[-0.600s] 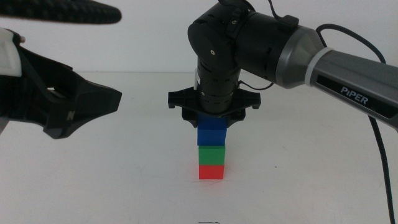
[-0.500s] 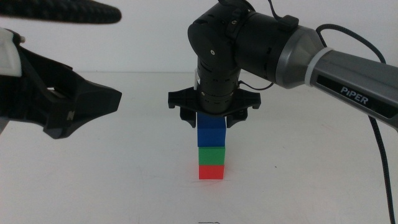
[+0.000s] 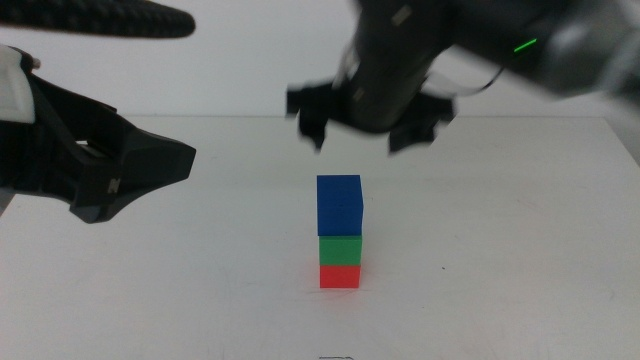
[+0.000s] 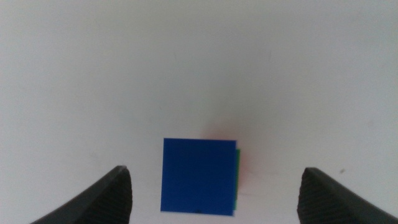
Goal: Stack red cubes first, then green, then blue cubes in a specific spot.
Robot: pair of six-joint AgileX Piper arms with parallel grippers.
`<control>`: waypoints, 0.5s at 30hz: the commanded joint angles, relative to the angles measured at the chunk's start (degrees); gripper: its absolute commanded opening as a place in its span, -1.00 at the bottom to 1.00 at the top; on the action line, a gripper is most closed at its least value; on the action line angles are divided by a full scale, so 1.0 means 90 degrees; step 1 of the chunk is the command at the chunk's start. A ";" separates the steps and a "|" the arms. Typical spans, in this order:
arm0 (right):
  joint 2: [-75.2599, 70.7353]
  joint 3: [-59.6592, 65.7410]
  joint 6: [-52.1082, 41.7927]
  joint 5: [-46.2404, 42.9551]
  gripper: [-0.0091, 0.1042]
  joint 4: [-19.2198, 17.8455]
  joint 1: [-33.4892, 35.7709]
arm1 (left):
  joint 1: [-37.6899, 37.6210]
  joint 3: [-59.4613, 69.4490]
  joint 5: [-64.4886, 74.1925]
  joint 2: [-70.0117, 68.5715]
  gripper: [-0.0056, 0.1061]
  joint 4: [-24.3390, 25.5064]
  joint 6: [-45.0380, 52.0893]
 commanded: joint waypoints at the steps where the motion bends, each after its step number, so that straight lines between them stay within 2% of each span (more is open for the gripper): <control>1: -0.0785 -0.0177 -0.0294 0.0408 0.37 -0.0328 -0.0128 | -0.0009 -0.0148 -0.0373 -0.0040 0.76 -0.0177 -0.0020; 8: -0.2003 -0.0151 -0.1835 0.0402 0.37 -0.0378 -0.0750 | -0.0009 -0.0148 -0.0373 -0.0040 0.76 -0.0177 -0.0020; 12: -0.2664 -0.0146 -0.2269 0.0383 0.37 -0.0563 -0.1233 | -0.0009 -0.0148 -0.0373 -0.0040 0.76 -0.0177 -0.0020; 15: -0.3133 -0.0146 -0.2816 0.0347 0.37 -0.0502 -0.1661 | -0.0009 -0.0148 -0.0373 -0.0040 0.76 -0.0177 -0.0020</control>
